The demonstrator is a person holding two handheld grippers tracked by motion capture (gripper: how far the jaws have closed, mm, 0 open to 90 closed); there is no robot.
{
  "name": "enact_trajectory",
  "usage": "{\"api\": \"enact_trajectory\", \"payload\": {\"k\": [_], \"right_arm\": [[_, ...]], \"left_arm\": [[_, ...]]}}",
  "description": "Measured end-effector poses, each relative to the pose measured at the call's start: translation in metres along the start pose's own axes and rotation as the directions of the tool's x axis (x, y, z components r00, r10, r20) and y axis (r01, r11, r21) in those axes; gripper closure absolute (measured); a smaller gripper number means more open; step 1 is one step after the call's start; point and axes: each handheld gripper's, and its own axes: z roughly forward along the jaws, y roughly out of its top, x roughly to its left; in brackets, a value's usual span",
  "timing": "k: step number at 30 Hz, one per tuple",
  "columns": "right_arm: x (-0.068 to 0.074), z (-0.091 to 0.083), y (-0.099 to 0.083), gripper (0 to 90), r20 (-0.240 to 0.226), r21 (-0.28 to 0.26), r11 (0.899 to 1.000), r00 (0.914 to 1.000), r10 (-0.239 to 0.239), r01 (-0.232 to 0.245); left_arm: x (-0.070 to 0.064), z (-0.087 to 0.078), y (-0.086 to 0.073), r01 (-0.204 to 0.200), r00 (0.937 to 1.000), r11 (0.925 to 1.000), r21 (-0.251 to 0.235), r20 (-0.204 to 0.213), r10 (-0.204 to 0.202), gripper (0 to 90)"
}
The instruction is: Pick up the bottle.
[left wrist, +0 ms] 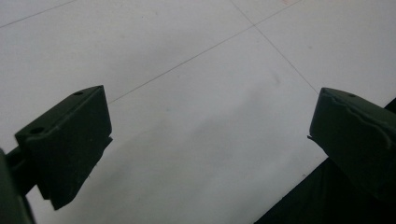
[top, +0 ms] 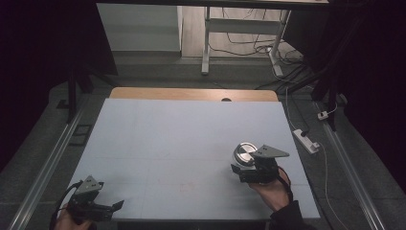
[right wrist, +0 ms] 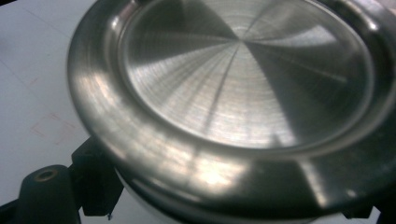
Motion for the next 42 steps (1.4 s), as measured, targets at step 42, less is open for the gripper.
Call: {"api": "enact_trajectory", "payload": {"k": [42], "right_arm": [[0.076,0.059,0.044,15.3,-0.198,-0.008,0.987,0.9677,-0.156,0.158]], "left_arm": [[0.002,-0.001,0.0,0.012,0.9999,0.9999,-0.01,0.01,-0.012,0.0]]}}
